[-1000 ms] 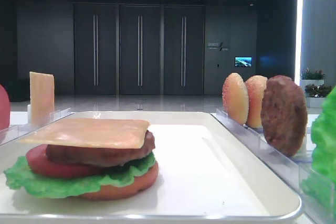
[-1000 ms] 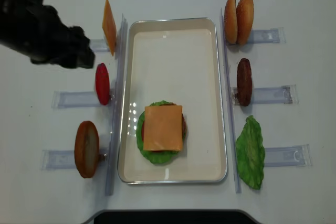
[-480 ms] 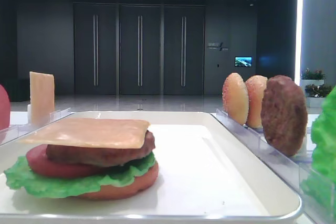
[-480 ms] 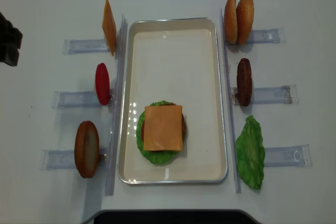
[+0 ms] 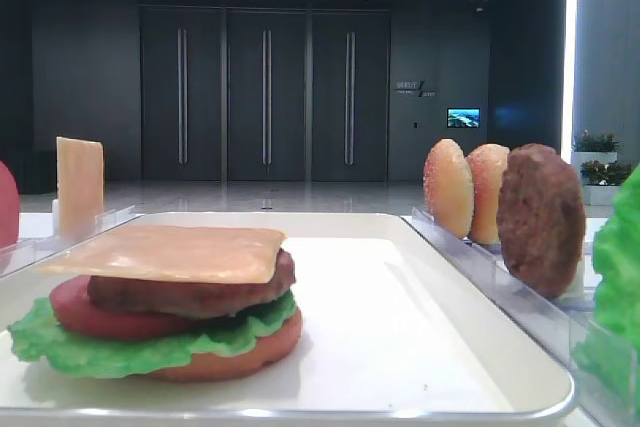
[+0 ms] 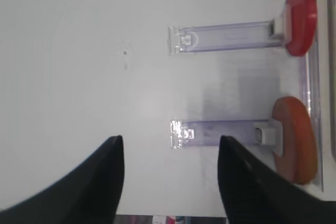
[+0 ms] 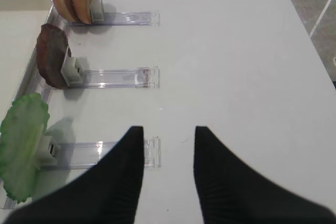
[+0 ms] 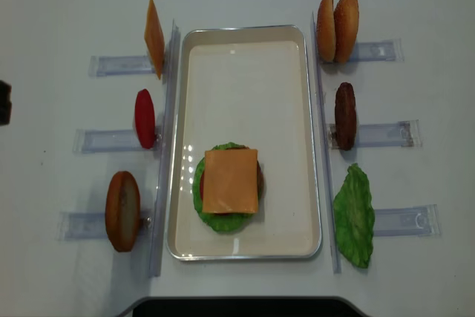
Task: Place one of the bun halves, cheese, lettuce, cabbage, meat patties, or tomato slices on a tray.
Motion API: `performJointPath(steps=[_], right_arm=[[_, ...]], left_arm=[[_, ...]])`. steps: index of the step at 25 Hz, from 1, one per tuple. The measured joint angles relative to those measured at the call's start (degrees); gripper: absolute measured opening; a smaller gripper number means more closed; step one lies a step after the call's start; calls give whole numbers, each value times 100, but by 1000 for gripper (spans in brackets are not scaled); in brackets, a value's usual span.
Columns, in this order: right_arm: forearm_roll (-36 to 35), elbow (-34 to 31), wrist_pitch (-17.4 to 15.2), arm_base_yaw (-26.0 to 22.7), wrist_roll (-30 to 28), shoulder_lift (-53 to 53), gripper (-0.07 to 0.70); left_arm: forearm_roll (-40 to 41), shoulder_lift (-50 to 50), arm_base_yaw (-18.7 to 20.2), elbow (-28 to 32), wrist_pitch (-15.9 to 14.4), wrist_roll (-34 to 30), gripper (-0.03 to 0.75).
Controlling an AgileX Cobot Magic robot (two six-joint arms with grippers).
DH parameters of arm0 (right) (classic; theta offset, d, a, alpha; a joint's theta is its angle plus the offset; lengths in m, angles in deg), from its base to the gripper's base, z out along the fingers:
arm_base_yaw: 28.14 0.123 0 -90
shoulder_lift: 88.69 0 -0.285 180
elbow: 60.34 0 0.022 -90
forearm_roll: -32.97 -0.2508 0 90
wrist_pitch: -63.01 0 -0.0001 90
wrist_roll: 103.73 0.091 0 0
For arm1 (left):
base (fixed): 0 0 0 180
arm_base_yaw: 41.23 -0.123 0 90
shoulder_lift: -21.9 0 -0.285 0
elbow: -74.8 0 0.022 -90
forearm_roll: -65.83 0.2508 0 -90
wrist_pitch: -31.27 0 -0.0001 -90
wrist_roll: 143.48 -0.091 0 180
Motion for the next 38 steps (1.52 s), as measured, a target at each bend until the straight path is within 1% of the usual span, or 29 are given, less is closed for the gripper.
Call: performJointPath(steps=[5,13,20,22,24,27,30,38], right_arm=[[0,0,0,0,0,0,230],[0,0,0,0,0,0,230],[0,0,0,0,0,0,229],[0,0,0,0,0,0,228],[0,0,0,0,0,0,228],[0,0,0,0,0,0,228],[0,0,0,0,0,0,228],[0,0,0,0,0,0,228]], left_arm=[[-175,-1226,0,761,-38,5,433],[-551,-3413,0,2166,-35,132,433],[-587,-4970,0,2930,199,132,433],[-587,-5295,0,3053,307,132,433],[-582,-5522,0,3072,480,132,433],[-582,-5713,0,3165,685,132,433],[-607,-5803,0,3243,685,132,431],[-618,-5917,0,3251,685,77,393]])
